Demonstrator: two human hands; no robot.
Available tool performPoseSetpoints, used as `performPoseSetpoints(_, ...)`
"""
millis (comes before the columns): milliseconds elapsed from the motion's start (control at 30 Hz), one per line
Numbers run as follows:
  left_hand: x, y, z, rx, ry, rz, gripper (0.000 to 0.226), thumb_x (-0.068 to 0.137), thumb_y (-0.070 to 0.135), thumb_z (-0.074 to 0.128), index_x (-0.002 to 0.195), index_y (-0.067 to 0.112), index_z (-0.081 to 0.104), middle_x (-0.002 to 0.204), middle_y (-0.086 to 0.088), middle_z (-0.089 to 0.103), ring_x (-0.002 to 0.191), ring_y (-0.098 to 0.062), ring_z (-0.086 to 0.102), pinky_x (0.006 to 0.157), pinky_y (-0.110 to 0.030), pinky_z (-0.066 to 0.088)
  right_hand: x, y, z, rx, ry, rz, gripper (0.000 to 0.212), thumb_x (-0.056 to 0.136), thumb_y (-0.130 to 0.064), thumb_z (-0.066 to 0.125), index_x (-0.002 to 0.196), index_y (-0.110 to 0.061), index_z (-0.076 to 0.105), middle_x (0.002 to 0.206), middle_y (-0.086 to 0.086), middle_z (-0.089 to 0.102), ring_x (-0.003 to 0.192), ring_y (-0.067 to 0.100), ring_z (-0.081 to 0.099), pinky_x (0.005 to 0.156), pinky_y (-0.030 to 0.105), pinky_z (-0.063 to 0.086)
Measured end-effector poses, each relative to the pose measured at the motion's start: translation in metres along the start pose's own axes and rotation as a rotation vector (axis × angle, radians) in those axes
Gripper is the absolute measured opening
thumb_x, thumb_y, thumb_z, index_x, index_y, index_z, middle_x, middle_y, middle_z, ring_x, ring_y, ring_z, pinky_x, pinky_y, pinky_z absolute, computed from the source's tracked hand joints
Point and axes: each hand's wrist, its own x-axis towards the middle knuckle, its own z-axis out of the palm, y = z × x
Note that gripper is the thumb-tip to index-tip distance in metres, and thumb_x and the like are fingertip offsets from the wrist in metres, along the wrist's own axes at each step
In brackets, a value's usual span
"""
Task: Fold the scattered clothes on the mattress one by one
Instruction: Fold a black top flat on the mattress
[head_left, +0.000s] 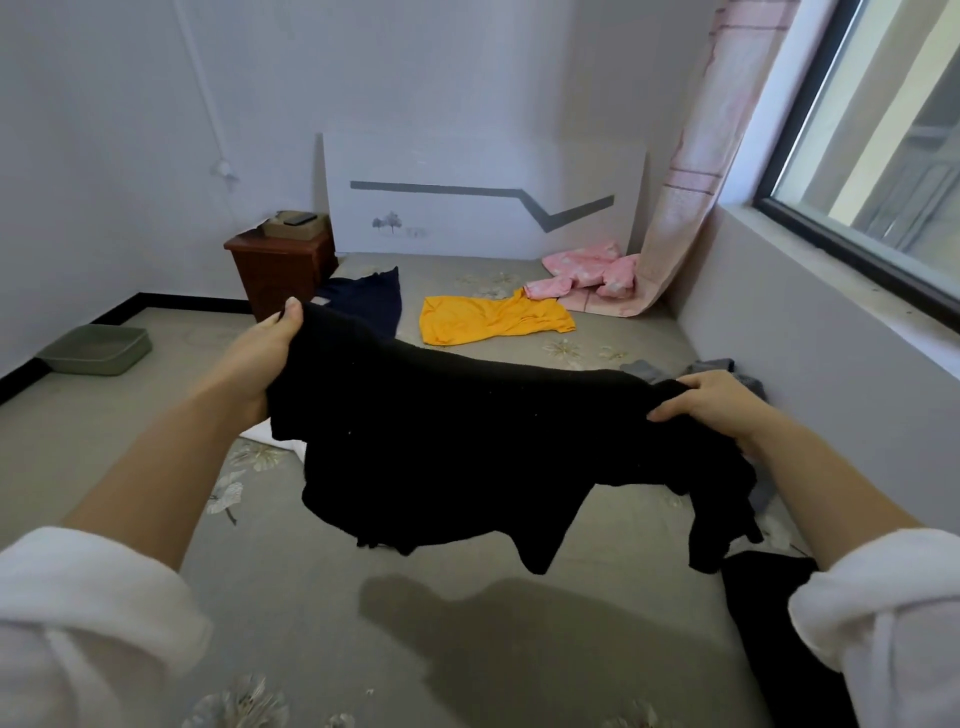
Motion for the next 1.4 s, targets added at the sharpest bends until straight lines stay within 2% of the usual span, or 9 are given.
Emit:
performPoseSetpoints(200,-0.009,0.008,0.009,-0.167,-0.131,-0.101,0.051,0.093,0.052,0.046,0.133,0.02,0.051,0.119,-0.003,0.063,0.101,-0.021,0.061,0.074,-0.034,0.048,0.017,0.018,0.012,0.079,0.272,-0.066,0.018,0.077,-0.012,0.073,0.094,-0.008,0.067,0.093,0.014,0.071,0.082,0.028,0.067,0.079,0.039,0.055)
performPoseSetpoints(367,-0.016,0.023,0.043,-0.25,-0.178,-0.1,0.045,0.095,0.05,0.043,0.126,0.019,0.056,0.12,-0.004,0.065,0.1,-0.022,0.063,0.072,-0.035,0.05,0.021,0.008,0.04,-0.139,0.501,-0.163,0.053,0.075,-0.025,0.073,0.124,-0.014,0.056,0.125,0.011,0.057,0.118,0.03,0.051,0.101,0.048,0.041)
performPoseSetpoints(567,-0.024,0.026,0.105,-0.338,-0.178,-0.224,0.035,0.1,0.04,0.042,0.103,0.009,0.06,0.092,-0.01,0.066,0.085,-0.025,0.062,0.064,-0.036,0.048,-0.03,-0.039,0.112,0.254,-0.544,-0.287,0.082,0.065,-0.011,0.083,0.136,-0.017,0.041,0.128,-0.001,0.055,0.111,0.008,0.056,0.09,0.021,0.045)
performPoseSetpoints(700,-0.022,0.017,0.119,-0.361,-0.21,-0.283,0.045,0.103,0.037,0.033,0.128,0.004,0.051,0.118,-0.012,0.062,0.105,-0.027,0.059,0.079,-0.039,0.047,-0.033,-0.052,0.146,0.398,-0.302,-0.29,0.035,0.09,-0.008,0.063,0.123,-0.009,0.053,0.111,0.0,0.062,0.102,0.014,0.059,0.074,0.012,0.046)
performPoseSetpoints(833,-0.014,0.016,0.093,-0.345,-0.253,-0.257,0.032,0.101,0.021,0.036,0.128,0.005,0.044,0.108,-0.012,0.059,0.096,-0.025,0.057,0.074,-0.043,0.05,-0.016,-0.061,0.119,0.556,-0.309,-0.155,0.016,0.095,-0.009,0.05,0.105,-0.007,0.063,0.086,0.011,0.06,0.074,0.022,0.057,0.062,0.027,0.04)
performPoseSetpoints(1033,-0.014,-0.016,0.068,-0.245,-0.354,-0.238,0.019,0.094,0.015,0.04,0.108,0.014,0.054,0.117,-0.005,0.06,0.103,-0.024,0.06,0.081,-0.04,0.05,-0.015,-0.089,0.086,0.597,-0.403,-0.197,0.018,0.095,-0.02,0.053,0.094,-0.011,0.069,0.085,0.009,0.065,0.075,0.022,0.062,0.069,0.029,0.045)
performPoseSetpoints(1133,-0.016,-0.045,0.065,-0.155,-0.406,-0.166,0.035,0.095,0.01,0.041,0.13,0.015,0.047,0.13,-0.002,0.059,0.116,-0.025,0.057,0.087,-0.038,0.05,-0.014,-0.102,0.077,0.67,-0.395,-0.149,0.02,0.097,-0.021,0.049,0.096,-0.014,0.068,0.076,0.0,0.072,0.065,0.012,0.069,0.06,0.022,0.055)
performPoseSetpoints(1300,-0.032,-0.085,0.072,0.091,-0.59,-0.09,0.021,0.091,0.008,0.056,0.111,0.015,0.057,0.121,-0.005,0.066,0.106,-0.021,0.063,0.097,-0.04,0.047,-0.018,-0.11,0.073,0.713,-0.384,-0.134,0.02,0.097,-0.018,0.047,0.098,-0.011,0.066,0.076,0.003,0.073,0.066,0.014,0.071,0.056,0.023,0.056)
performPoseSetpoints(1400,-0.039,-0.093,0.085,0.189,-0.666,0.017,0.044,0.085,0.01,0.065,0.126,0.018,0.051,0.127,-0.002,0.059,0.099,-0.012,0.064,0.087,-0.028,0.052,-0.019,-0.109,0.072,0.736,-0.396,-0.125,0.021,0.097,-0.019,0.046,0.096,-0.01,0.065,0.077,0.005,0.073,0.069,0.016,0.07,0.061,0.024,0.057)
